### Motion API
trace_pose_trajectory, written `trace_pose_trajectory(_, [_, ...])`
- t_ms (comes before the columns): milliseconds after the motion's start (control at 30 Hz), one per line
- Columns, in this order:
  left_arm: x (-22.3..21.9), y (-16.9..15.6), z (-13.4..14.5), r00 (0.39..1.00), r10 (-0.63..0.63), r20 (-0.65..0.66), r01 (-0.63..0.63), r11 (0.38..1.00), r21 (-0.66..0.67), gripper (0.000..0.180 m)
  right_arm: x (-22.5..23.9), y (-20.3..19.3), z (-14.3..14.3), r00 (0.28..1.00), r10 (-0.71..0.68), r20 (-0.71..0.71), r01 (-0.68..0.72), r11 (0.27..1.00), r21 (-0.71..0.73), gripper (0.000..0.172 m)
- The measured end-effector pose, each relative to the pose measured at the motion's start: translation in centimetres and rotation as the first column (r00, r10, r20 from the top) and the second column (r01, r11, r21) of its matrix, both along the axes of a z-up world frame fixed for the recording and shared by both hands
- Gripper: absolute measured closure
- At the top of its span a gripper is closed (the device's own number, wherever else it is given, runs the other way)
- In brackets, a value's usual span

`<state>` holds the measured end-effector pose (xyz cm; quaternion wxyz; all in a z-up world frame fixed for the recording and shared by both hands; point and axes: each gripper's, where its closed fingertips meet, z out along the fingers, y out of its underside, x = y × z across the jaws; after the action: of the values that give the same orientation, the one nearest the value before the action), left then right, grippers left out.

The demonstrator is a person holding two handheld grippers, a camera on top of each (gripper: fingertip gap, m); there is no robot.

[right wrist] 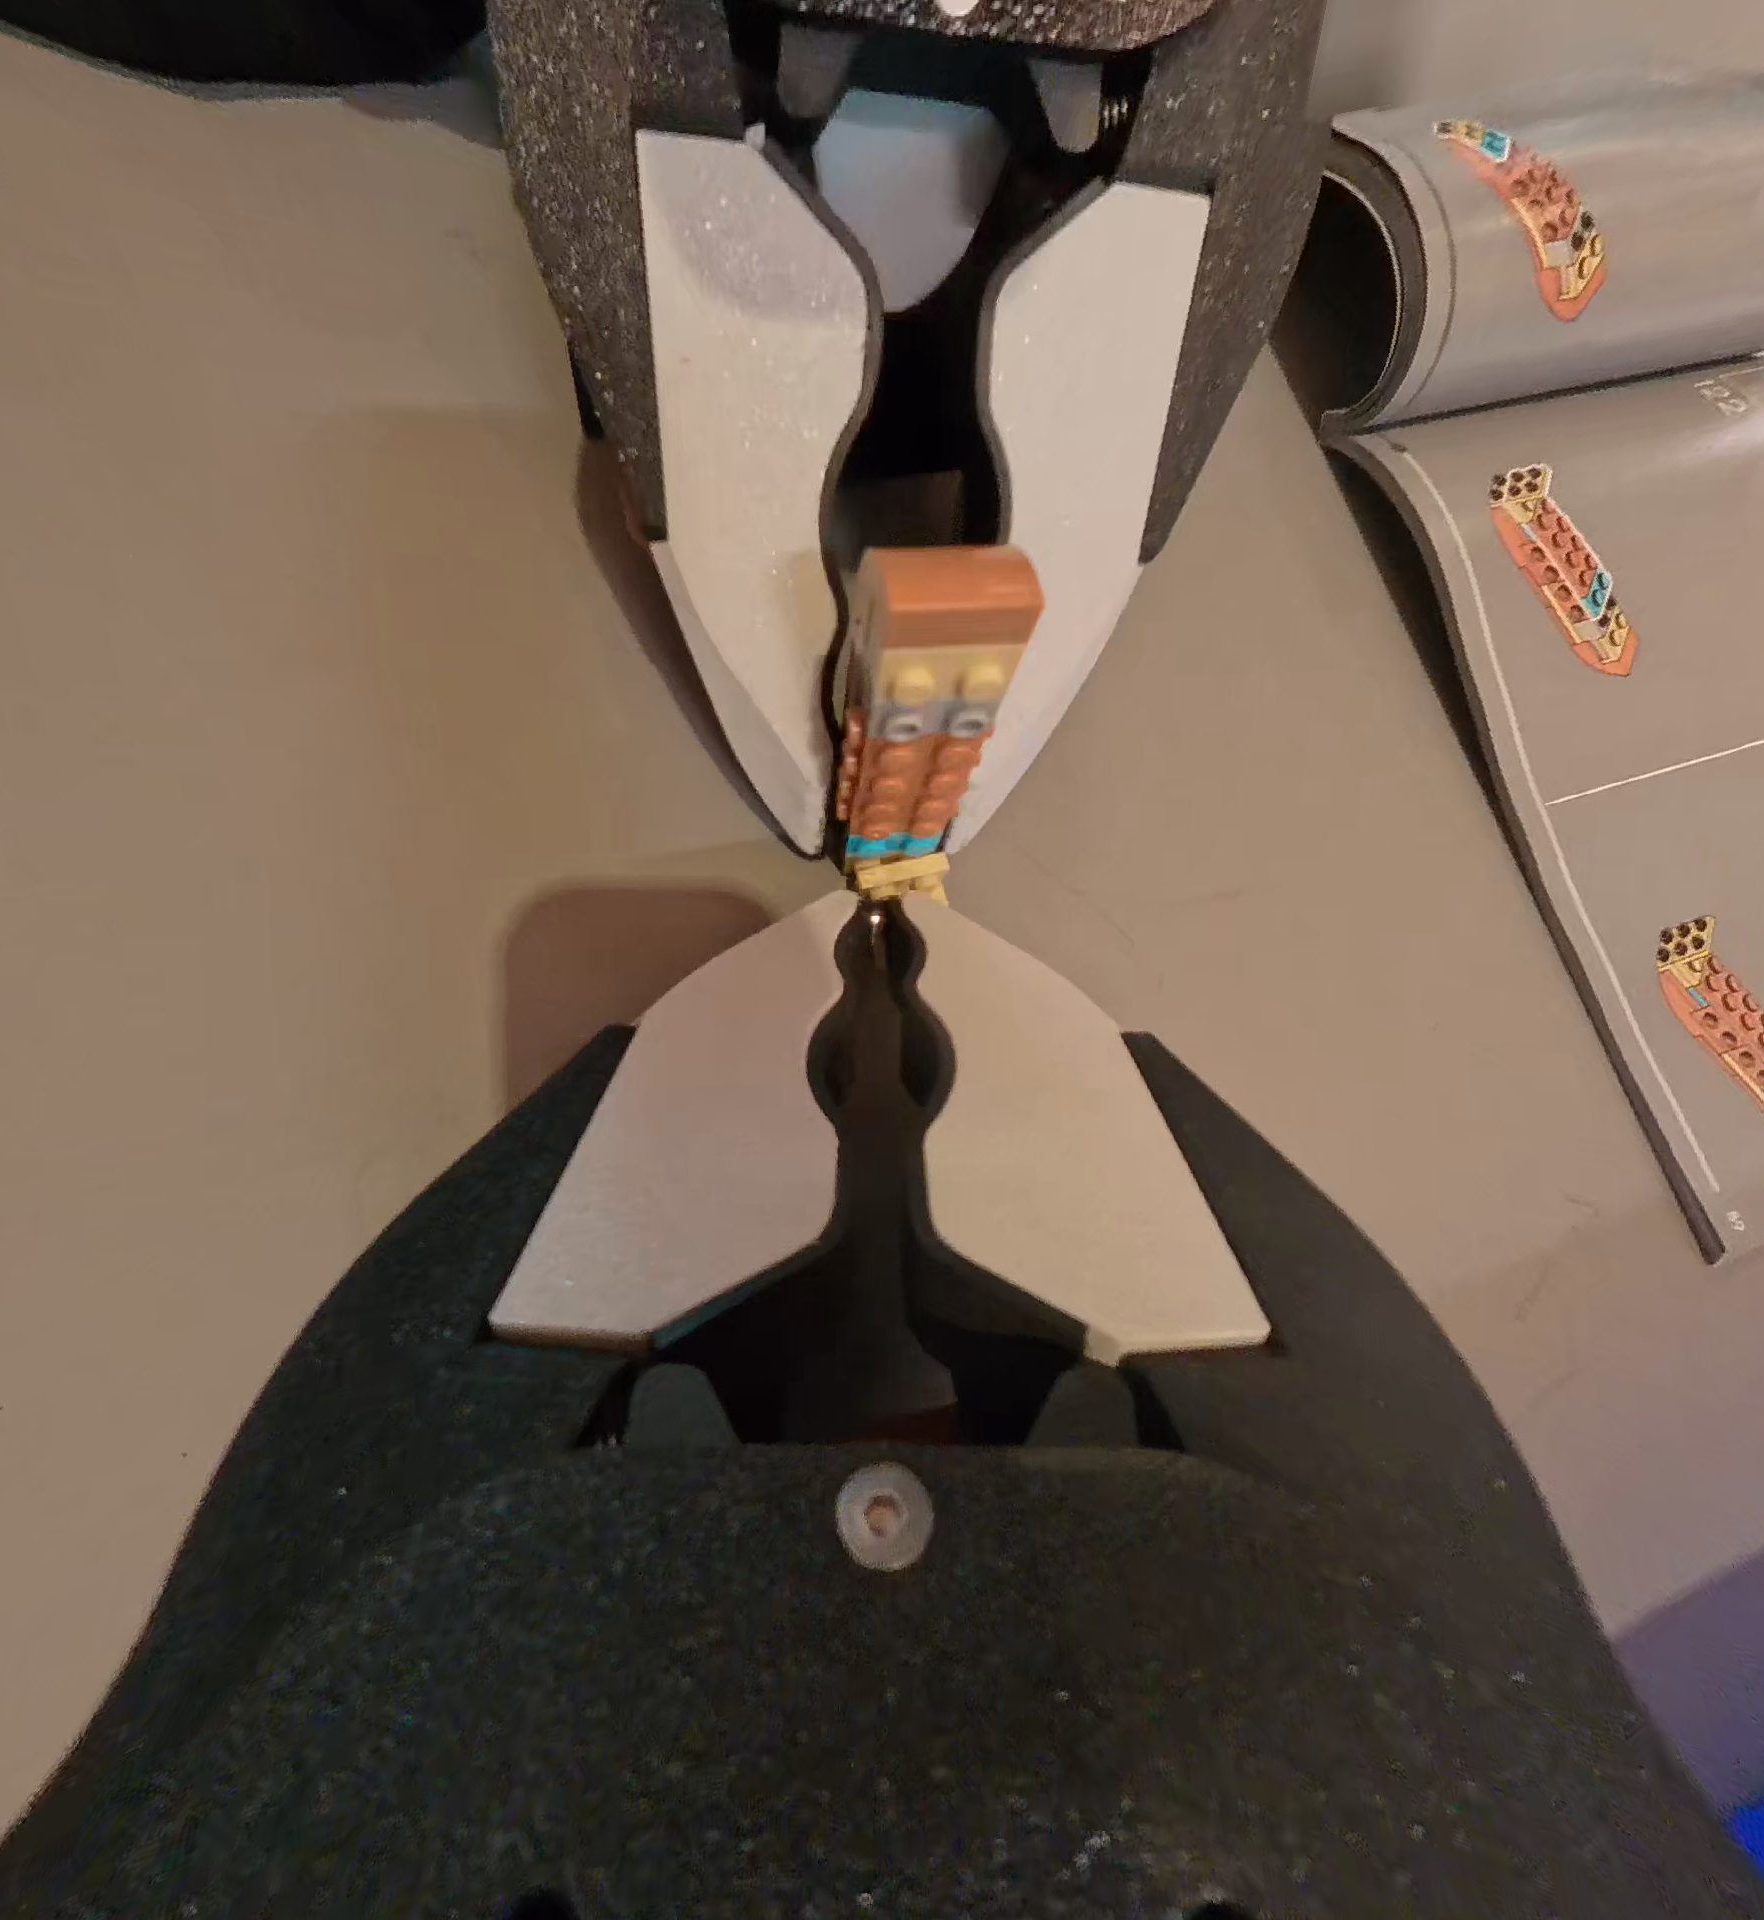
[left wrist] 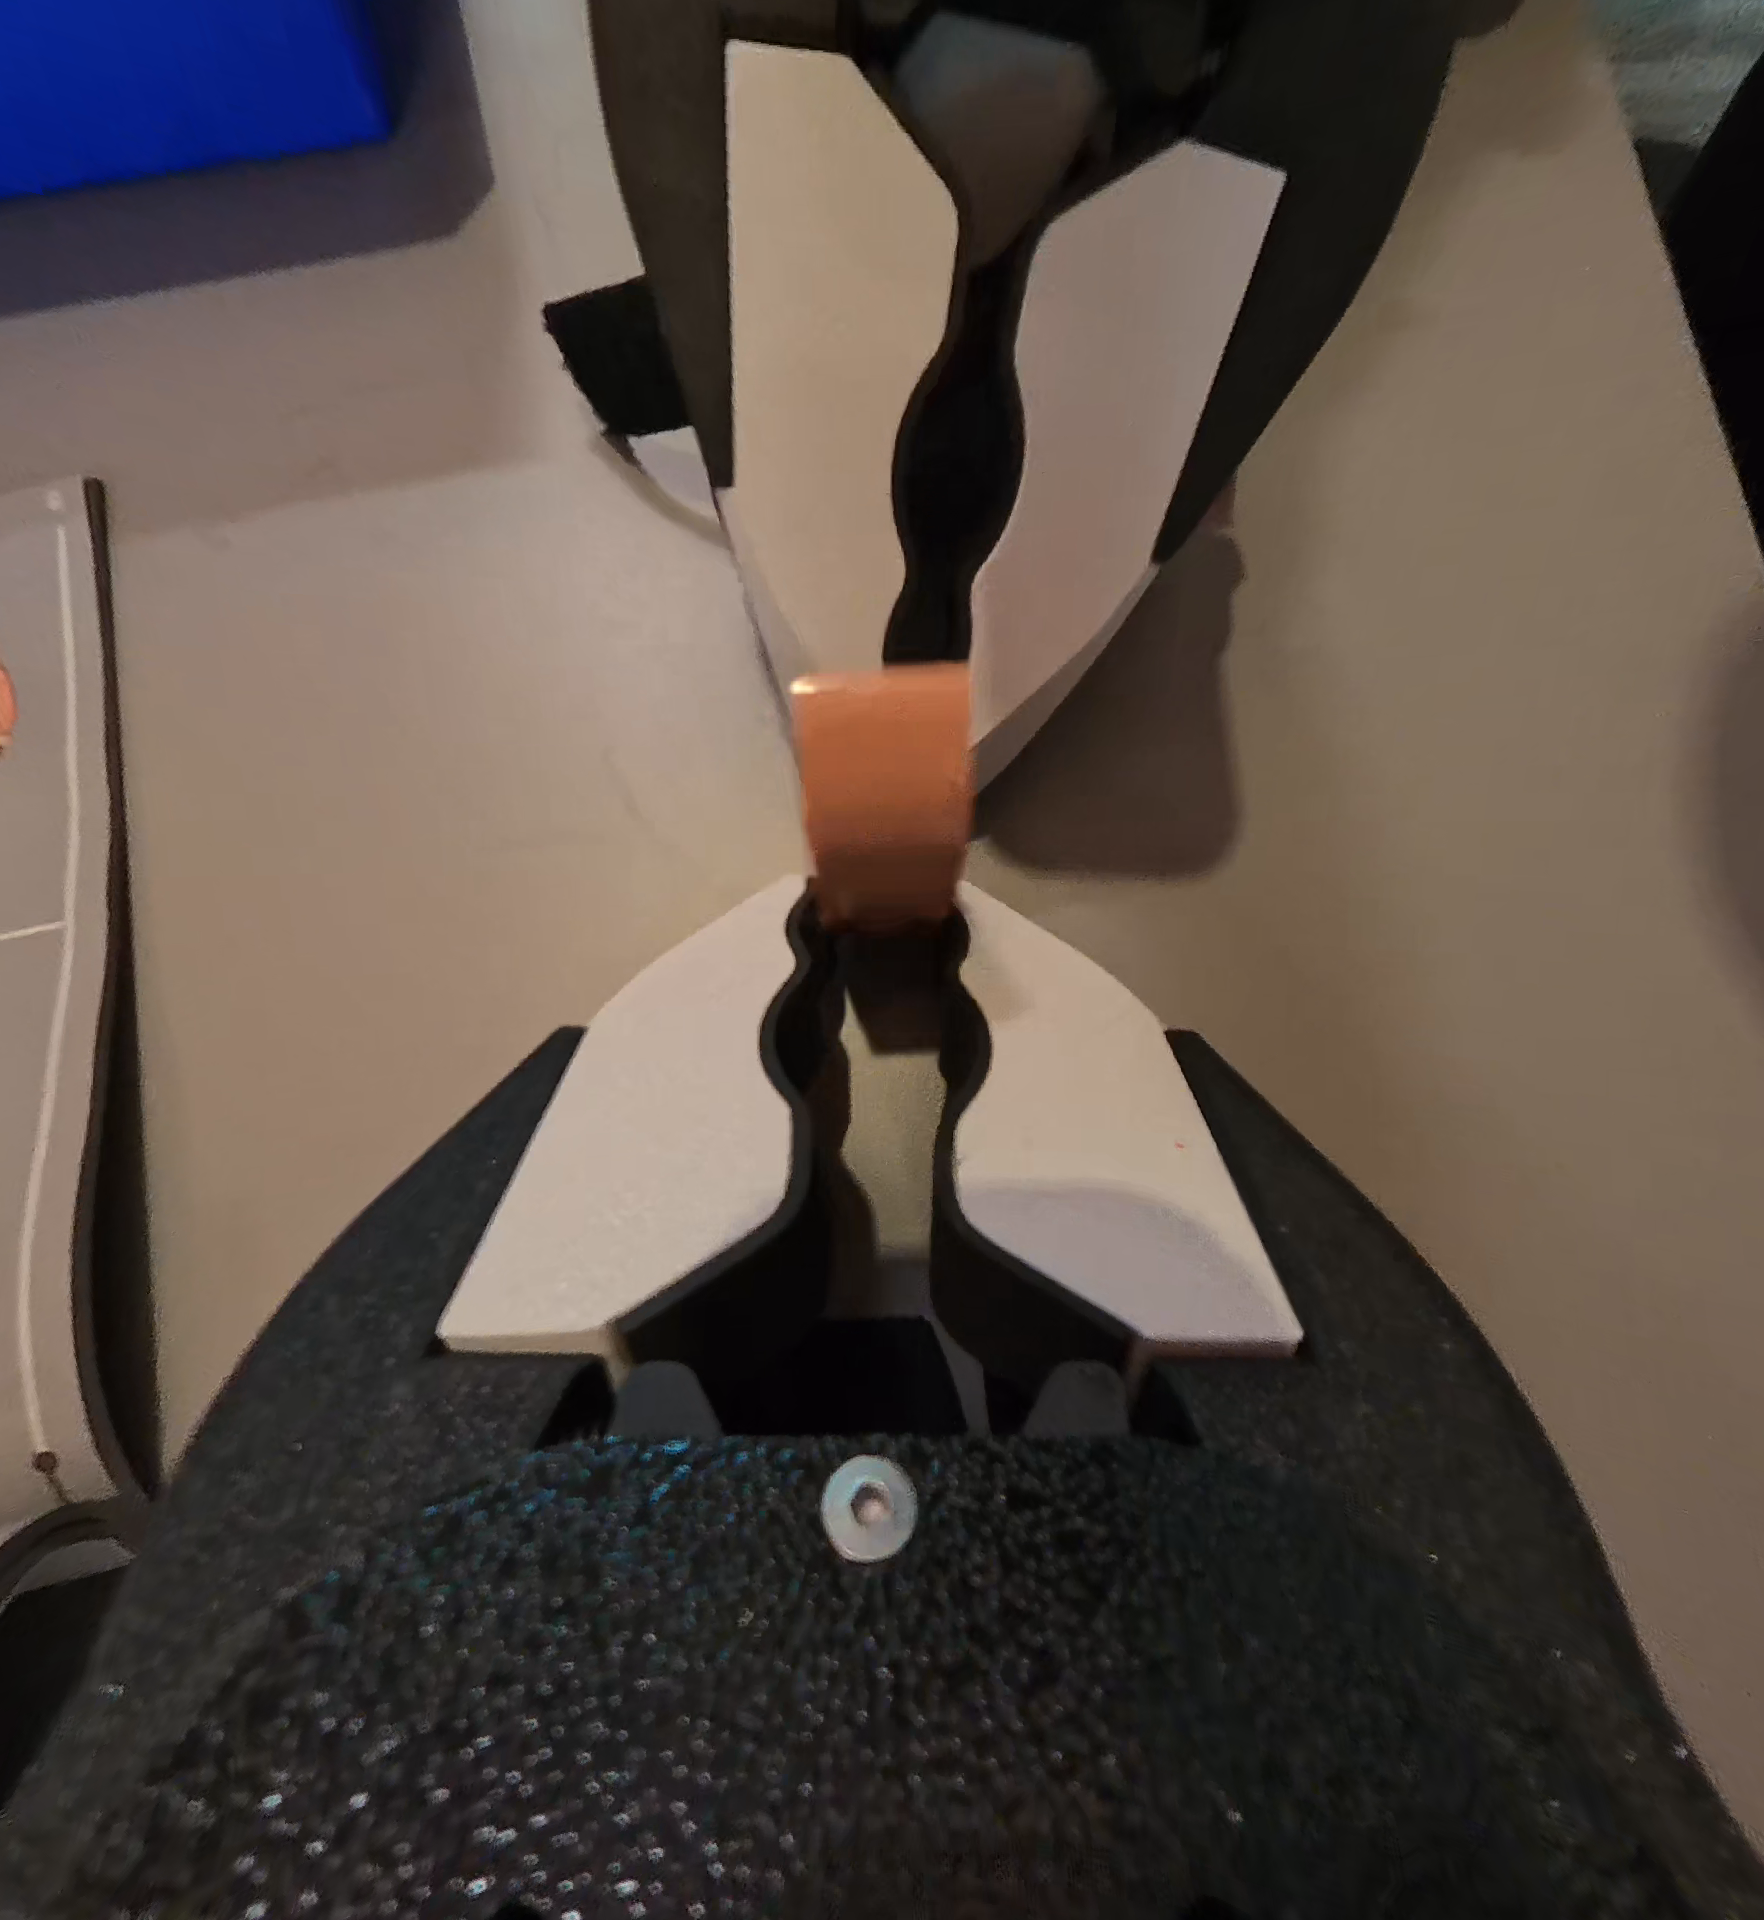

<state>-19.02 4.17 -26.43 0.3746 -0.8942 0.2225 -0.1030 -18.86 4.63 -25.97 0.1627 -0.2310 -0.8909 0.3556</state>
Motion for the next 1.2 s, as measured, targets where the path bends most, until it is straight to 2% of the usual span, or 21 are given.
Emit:
trace_pose_trajectory(567, [0.0,0.1,0.1,1.0,0.01,-0.001,-0.01,1.0,0.0,0.163,0.4,0.2,0.0,0.999,0.04,-0.013,-0.04,0.999,0.019,0.161])
trace_pose_trajectory(767, [0.0,0.2,0.1,1.0,0.01,-0.001,-0.01,1.0,0.0,0.163,0.3,0.4,0.5,0.999,0.044,-0.009,-0.045,0.999,-0.022,0.161])
trace_pose_trajectory(1200, [-0.1,0.2,0.1,1.0,0.015,-0.005,-0.015,1.0,0.002,0.163,1.2,0.4,0.4,0.995,0.095,0.015,-0.095,0.995,-0.007,0.167])
